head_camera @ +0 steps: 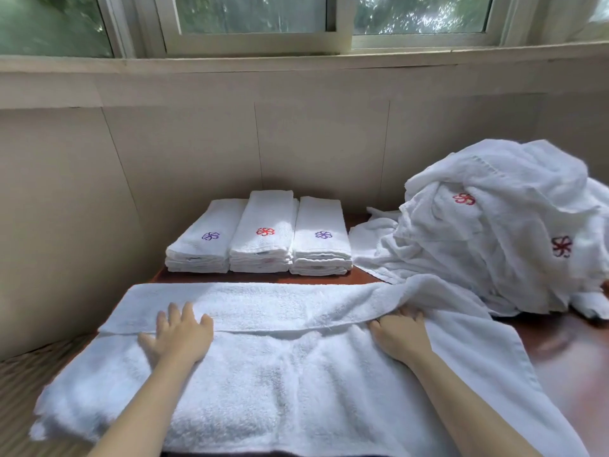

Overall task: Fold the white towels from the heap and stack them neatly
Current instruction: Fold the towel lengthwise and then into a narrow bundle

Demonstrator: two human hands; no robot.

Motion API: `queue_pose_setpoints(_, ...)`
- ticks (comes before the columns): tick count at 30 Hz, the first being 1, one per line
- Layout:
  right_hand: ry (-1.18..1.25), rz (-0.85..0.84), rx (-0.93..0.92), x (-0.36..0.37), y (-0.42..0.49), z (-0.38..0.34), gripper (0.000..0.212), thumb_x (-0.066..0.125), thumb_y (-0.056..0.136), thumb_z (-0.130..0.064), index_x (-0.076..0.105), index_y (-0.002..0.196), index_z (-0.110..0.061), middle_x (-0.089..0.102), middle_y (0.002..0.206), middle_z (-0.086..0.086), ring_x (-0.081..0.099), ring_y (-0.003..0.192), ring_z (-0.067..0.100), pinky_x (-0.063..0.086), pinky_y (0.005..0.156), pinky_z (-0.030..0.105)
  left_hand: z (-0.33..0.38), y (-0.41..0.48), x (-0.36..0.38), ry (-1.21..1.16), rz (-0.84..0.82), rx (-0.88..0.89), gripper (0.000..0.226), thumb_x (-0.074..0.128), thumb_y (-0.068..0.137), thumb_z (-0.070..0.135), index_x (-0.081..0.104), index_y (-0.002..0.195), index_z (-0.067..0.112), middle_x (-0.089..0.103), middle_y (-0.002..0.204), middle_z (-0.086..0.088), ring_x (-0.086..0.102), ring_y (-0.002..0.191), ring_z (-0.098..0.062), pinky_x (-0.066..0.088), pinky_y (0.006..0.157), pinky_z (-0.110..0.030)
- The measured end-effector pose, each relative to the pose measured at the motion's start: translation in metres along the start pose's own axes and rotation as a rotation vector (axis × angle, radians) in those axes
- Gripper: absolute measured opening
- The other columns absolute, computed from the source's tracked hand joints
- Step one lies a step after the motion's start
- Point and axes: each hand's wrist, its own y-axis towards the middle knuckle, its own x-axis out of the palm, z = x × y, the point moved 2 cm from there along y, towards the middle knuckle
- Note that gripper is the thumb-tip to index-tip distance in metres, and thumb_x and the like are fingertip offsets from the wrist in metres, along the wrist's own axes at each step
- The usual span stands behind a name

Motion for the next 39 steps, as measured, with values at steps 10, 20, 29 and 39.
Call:
queue_pose_setpoints(10,0.768,0.413,0.585,-0.057,-0.020,0.051,0.021,0.048,0.081,-0.004,0.068,0.088,-0.003,0.064,0.092,0.017,0.054,0.085,0.033,0.036,0.066,0.032,0.229,-0.105,-0.018,-0.530,-0.245,0.725,0.032,0.045,0.095,0.027,0.069,0.103,0.007,0.065,0.115,-0.014,0.055,0.112,-0.029,0.040,0.092,-0.033)
queue_pose_setpoints(20,1.063,0.435,0.804,-0.042,-0.003,0.157,0.041,0.033,0.099,-0.028,0.058,0.096,0.005,0.064,0.074,0.020,0.061,0.060,0.033,0.049,0.052,0.034,0.323,-0.153,0.016,-0.910,-0.476,0.867,0.029,0.058,0.087,0.021,0.063,0.109,0.004,0.065,0.097,-0.004,0.061,0.096,-0.018,0.050,0.088,-0.038)
queue_pose_setpoints(29,1.262,0.222,0.710,-0.057,0.008,0.172,0.044,0.053,0.095,-0.039,0.061,0.075,-0.001,0.057,0.073,0.003,0.053,0.071,0.020,0.042,0.060,0.025,0.300,-0.167,-0.008,-0.514,-1.152,1.320,0.055,0.061,0.081,-0.007,0.062,0.125,0.027,0.057,0.133,0.014,0.054,0.085,-0.009,0.043,0.078,-0.018)
queue_pose_setpoints(39,1.205,0.582,0.464,-0.078,-0.017,0.177,0.029,0.059,0.079,0.014,0.061,0.103,-0.003,0.060,0.083,0.007,0.053,0.070,0.013,0.043,0.053,0.011,0.250,-0.090,-0.020,-0.495,-0.272,0.890,0.028,0.051,0.096,0.023,0.059,0.123,0.023,0.059,0.129,0.003,0.054,0.115,-0.012,0.043,0.094,-0.027)
